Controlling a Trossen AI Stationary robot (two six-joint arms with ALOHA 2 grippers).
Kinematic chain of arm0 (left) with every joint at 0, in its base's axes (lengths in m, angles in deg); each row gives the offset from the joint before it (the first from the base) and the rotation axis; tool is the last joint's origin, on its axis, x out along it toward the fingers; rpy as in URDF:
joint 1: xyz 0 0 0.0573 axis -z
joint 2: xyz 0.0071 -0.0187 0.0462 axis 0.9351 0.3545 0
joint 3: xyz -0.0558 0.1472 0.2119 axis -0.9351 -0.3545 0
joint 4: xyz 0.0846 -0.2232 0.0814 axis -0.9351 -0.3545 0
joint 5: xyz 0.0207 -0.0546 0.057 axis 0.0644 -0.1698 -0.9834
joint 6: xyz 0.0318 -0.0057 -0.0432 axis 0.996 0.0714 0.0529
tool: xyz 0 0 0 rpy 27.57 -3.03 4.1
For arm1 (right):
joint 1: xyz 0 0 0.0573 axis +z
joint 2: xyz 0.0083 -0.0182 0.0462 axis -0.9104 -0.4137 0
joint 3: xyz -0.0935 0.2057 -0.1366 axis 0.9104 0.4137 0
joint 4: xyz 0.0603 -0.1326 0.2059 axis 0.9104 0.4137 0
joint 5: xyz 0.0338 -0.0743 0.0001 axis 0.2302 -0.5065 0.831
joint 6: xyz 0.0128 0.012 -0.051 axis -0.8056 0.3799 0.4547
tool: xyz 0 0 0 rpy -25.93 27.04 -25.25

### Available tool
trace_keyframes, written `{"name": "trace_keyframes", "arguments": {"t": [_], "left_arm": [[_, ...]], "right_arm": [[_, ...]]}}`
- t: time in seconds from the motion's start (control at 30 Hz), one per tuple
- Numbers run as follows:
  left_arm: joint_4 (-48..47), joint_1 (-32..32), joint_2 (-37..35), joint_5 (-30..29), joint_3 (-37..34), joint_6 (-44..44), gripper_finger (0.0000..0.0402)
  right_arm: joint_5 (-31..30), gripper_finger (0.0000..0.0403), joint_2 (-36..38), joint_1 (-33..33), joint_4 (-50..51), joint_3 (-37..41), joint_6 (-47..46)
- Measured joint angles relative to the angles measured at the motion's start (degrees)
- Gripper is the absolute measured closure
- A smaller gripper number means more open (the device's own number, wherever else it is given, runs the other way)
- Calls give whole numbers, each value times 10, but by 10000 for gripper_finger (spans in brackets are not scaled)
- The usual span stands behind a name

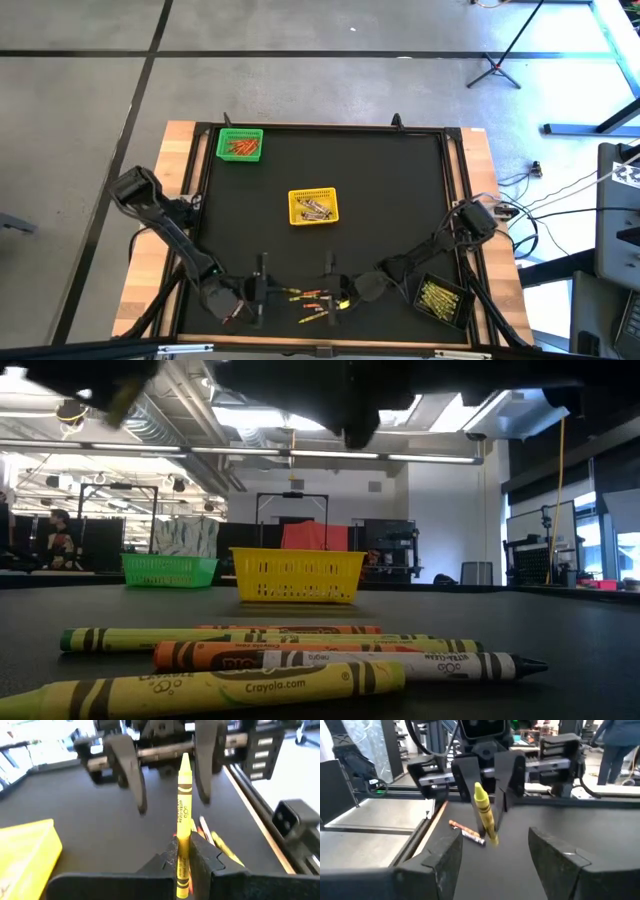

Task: Sort crayons
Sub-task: Put the green crayon into the black bin

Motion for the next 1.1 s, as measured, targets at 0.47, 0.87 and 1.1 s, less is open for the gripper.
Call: {"name": "trace_keyframes", "arguments": {"t": [0.47, 0.87, 1.1], "left_arm": [[271, -37, 83, 27, 0, 127, 390], [268, -36, 82, 36, 0, 126, 381], [264, -35, 79, 120, 0, 81, 309]], "right_arm": [[32, 265, 0, 1, -30, -24, 39], [32, 356, 1, 1, -25, -24, 74], [42, 391, 29, 4, 50, -23, 58]]}}
